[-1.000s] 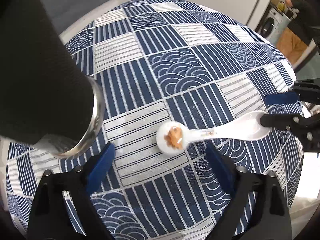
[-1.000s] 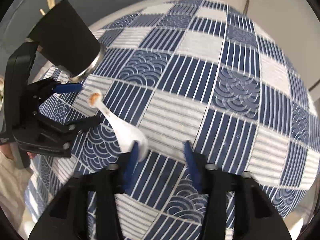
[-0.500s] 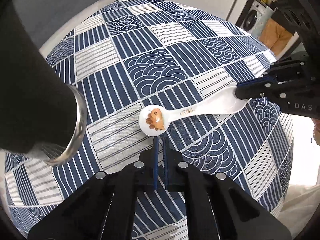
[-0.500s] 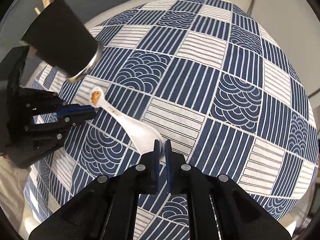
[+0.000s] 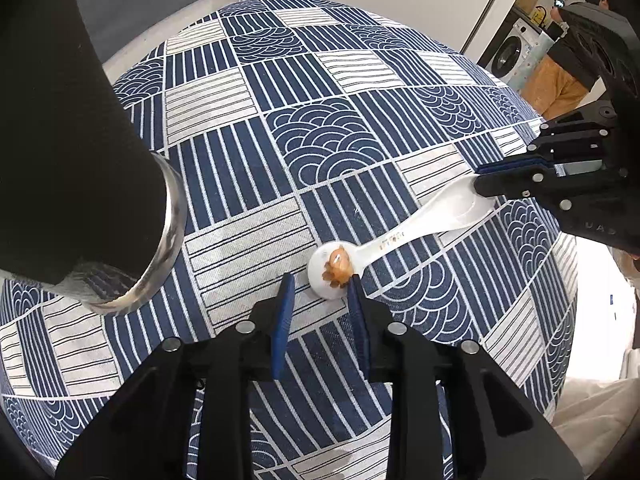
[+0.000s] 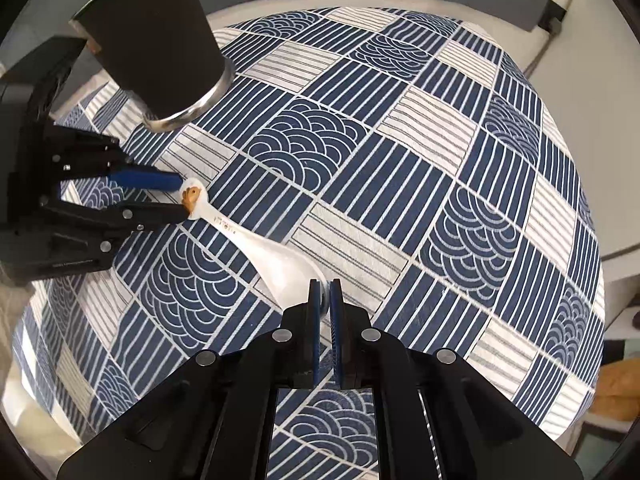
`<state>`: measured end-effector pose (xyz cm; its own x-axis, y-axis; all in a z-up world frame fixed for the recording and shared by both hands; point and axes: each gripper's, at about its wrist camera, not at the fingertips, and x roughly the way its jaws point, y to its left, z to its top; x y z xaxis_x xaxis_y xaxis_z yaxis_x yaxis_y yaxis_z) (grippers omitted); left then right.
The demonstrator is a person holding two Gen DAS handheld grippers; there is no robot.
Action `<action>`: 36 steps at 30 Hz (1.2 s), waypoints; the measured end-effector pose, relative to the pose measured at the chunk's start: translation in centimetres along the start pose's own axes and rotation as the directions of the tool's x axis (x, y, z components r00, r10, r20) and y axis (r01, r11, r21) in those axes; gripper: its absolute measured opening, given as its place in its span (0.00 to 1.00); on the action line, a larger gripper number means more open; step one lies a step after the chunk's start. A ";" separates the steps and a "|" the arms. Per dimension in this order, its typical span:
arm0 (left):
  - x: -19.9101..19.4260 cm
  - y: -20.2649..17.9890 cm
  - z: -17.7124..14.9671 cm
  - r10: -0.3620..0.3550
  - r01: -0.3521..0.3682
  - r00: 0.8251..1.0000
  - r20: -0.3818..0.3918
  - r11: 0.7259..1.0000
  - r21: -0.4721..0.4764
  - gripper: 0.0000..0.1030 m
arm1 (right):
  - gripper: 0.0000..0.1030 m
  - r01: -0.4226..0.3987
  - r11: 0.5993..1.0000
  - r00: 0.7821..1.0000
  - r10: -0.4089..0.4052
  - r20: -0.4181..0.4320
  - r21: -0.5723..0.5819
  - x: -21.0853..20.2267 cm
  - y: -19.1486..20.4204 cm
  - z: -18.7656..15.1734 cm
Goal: Organize utensils
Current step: 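Close the left gripper on the bowl end of the white spoon, then lift the white spoon and carry it over the black cup opening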
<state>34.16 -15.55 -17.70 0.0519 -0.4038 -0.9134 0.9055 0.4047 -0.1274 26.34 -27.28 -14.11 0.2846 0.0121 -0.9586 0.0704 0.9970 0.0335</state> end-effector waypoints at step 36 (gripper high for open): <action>-11.7 -2.2 1.3 0.149 -0.125 0.977 0.150 0.979 -0.160 0.18 | 0.06 -0.030 0.981 0.960 0.082 0.269 -0.193 -10.3 0.1 3.8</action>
<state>32.07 -12.77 -6.23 0.2492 -0.4578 -0.8534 0.8131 0.5776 -0.0725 27.08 -27.60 -3.17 0.5360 0.0728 -0.8411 -0.1236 0.9923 0.0071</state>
